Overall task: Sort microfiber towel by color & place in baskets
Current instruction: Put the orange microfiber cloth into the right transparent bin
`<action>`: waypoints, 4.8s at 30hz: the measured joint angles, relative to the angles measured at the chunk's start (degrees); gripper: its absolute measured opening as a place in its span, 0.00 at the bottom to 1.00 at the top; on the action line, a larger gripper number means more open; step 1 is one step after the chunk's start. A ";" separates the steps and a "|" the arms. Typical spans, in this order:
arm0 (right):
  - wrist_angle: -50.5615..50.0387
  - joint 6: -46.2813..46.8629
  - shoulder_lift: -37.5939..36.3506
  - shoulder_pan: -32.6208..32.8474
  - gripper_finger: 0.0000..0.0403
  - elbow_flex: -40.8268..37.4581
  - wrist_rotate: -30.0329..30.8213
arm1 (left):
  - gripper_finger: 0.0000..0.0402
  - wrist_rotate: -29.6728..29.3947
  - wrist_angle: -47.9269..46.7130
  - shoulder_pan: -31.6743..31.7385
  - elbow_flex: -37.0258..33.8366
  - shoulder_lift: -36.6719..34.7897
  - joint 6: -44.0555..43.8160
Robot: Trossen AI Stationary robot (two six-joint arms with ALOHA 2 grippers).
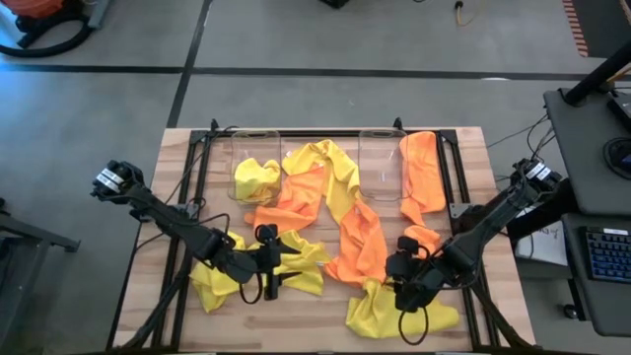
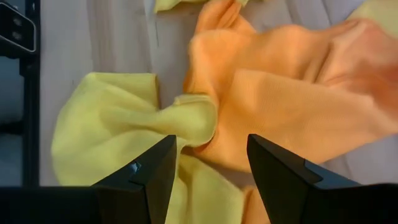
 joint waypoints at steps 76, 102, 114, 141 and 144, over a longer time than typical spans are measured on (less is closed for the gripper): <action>17.81 -6.01 1.16 -0.20 0.48 -7.41 32.62 | 0.58 -0.15 1.28 4.04 0.00 2.95 3.34; 17.81 -8.02 1.14 -0.17 0.48 -7.48 34.10 | 0.58 -1.68 7.97 5.12 0.00 3.85 3.72; 17.84 -8.80 1.14 -0.17 0.48 -7.61 34.08 | 0.58 2.66 19.27 6.30 1.95 14.32 9.73; 19.39 -9.05 -3.43 0.00 0.53 -7.61 33.57 | 0.63 13.57 18.90 9.79 24.37 42.84 16.28; 19.36 -9.09 -3.41 0.01 0.57 -7.61 33.47 | 0.60 13.51 18.92 10.33 24.33 43.85 15.73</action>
